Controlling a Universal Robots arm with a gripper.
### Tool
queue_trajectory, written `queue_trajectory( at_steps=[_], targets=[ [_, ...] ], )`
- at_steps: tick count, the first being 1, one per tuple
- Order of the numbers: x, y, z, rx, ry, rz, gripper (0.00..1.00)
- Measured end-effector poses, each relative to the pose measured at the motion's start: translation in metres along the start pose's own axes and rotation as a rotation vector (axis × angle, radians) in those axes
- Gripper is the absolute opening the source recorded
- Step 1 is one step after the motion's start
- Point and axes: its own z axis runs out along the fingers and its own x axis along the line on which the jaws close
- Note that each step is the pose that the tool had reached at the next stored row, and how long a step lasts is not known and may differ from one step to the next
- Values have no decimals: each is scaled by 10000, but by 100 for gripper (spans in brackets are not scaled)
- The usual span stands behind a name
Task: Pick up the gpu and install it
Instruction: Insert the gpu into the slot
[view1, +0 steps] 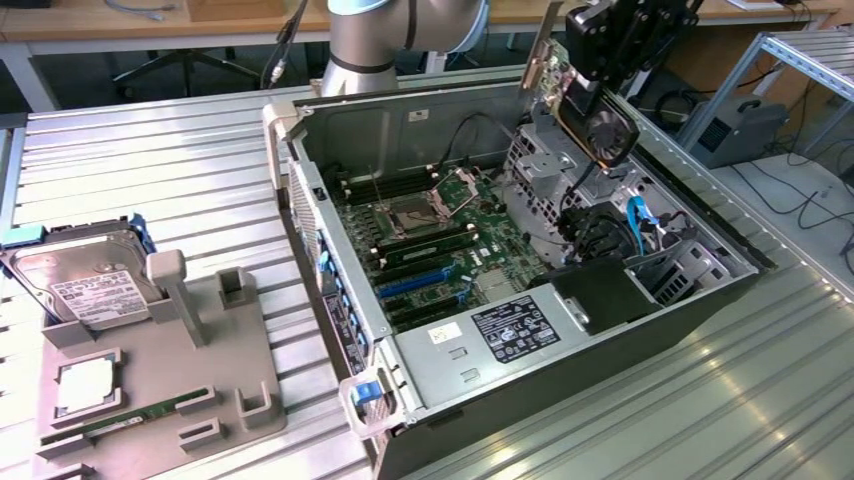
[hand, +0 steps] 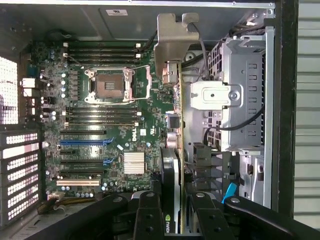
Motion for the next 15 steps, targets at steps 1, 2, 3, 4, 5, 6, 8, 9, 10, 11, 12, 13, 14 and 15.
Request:
queue_trajectory(
  at_steps=[1,2,3,4,5,6,8,9,10,11,12,13,14,15],
  targets=[
    [0,0,0,-11,16,-383,27],
    [0,0,0,-29,46,-1057,27],
    [0,0,0,-41,66,-1497,27],
    [0,0,0,-55,85,-1949,27],
    [0,0,0,-62,97,-2227,27],
    [0,0,0,-67,106,-2411,27],
    [0,0,1,-88,139,-3162,27],
    [0,0,1,-95,149,-3401,27],
    [0,0,1,-99,156,-3561,27],
    [0,0,1,-108,170,-3866,27],
    [0,0,1,-119,187,-4273,27],
    [0,0,1,-130,206,-4691,27],
    [0,0,1,-141,225,-5112,27],
    [0,0,1,-155,248,-5638,27]
  ],
)
